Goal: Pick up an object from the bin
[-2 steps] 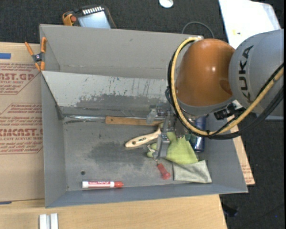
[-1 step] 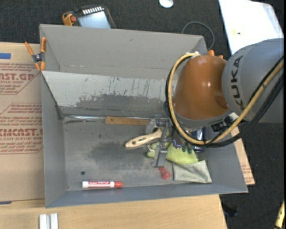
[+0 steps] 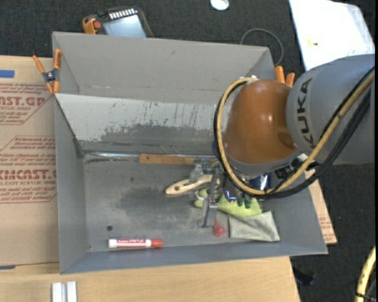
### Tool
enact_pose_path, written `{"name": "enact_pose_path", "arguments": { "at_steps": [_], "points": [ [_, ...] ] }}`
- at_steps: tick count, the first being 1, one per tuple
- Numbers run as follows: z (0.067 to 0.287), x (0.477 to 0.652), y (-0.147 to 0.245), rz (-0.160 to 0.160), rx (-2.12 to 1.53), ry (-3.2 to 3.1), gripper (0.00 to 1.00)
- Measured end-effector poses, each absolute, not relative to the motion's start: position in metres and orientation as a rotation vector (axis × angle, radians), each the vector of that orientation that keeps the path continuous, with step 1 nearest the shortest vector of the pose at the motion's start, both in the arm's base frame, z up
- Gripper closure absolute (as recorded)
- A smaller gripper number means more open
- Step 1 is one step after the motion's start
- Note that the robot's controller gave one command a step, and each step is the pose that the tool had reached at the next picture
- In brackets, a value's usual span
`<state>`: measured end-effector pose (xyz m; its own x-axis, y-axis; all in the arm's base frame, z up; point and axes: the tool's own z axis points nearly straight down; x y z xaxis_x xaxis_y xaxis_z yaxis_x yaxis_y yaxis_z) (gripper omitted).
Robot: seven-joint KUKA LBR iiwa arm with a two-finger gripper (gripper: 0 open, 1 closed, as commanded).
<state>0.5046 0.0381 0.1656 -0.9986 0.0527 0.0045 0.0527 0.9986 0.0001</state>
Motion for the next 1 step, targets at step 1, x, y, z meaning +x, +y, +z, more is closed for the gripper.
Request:
{"name": "enact_pose_path", "arguments": {
  "at_steps": [1],
  "points": [
    [0.1958,0.5071,0.0506,0.002,0.066,-3.136,0.00]
  ]
}}
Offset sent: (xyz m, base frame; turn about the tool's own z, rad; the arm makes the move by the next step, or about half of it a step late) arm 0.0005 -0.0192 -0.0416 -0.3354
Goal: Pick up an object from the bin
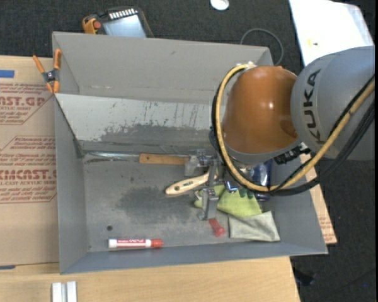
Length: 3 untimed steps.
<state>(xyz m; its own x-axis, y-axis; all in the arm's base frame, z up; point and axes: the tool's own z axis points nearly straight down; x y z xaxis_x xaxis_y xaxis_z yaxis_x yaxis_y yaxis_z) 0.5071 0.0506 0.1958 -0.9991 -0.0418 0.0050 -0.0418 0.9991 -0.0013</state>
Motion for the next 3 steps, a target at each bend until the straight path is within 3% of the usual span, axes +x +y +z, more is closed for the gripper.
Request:
{"name": "enact_pose_path", "arguments": {
  "at_steps": [1,2,3],
  "points": [
    [0.184,0.511,0.063,-0.008,0.211,-3.152,0.00],
    [0.125,0.507,0.029,0.001,0.439,-3.111,0.00],
    [0.114,0.515,0.021,-0.005,0.410,-3.116,0.00]
  ]
}}
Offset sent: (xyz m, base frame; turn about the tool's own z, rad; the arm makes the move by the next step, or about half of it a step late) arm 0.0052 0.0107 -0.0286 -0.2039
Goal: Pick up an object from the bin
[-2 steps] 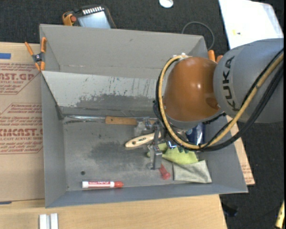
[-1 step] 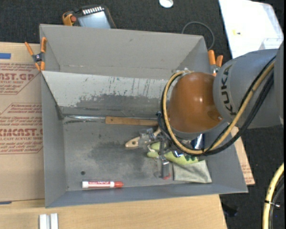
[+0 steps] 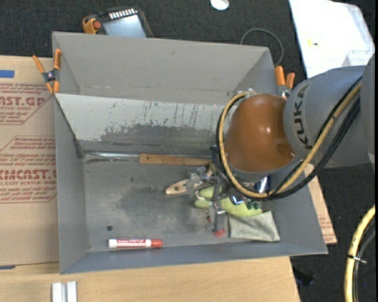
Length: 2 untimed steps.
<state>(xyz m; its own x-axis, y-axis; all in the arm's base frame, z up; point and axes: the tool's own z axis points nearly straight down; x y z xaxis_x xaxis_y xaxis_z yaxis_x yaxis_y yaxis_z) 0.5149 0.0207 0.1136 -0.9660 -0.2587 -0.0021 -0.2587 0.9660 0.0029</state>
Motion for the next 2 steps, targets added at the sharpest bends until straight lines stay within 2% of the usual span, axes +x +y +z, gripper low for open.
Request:
{"name": "enact_pose_path", "arguments": {
  "at_steps": [1,2],
  "points": [
    [0.0705,0.5375,0.0249,0.005,-0.502,3.096,1.00],
    [0.0701,0.5365,0.0249,0.006,-0.503,3.099,0.00]
  ]
}}
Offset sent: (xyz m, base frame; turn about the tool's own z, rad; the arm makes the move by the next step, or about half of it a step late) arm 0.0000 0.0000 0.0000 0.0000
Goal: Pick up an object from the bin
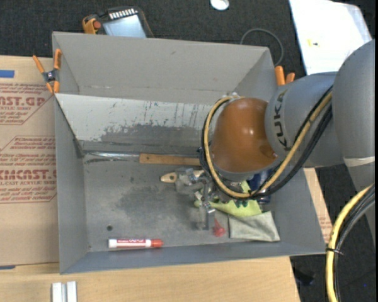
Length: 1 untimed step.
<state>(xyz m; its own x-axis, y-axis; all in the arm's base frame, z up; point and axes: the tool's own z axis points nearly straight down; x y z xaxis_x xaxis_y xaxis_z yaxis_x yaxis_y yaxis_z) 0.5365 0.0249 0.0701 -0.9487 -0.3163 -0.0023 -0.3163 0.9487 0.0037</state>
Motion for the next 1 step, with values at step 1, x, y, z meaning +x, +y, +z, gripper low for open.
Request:
{"name": "enact_pose_path", "arguments": {
  "at_steps": [1],
  "points": [
    [0.0700,0.5365,0.0249,0.006,-0.503,3.099,0.00]
  ]
}}
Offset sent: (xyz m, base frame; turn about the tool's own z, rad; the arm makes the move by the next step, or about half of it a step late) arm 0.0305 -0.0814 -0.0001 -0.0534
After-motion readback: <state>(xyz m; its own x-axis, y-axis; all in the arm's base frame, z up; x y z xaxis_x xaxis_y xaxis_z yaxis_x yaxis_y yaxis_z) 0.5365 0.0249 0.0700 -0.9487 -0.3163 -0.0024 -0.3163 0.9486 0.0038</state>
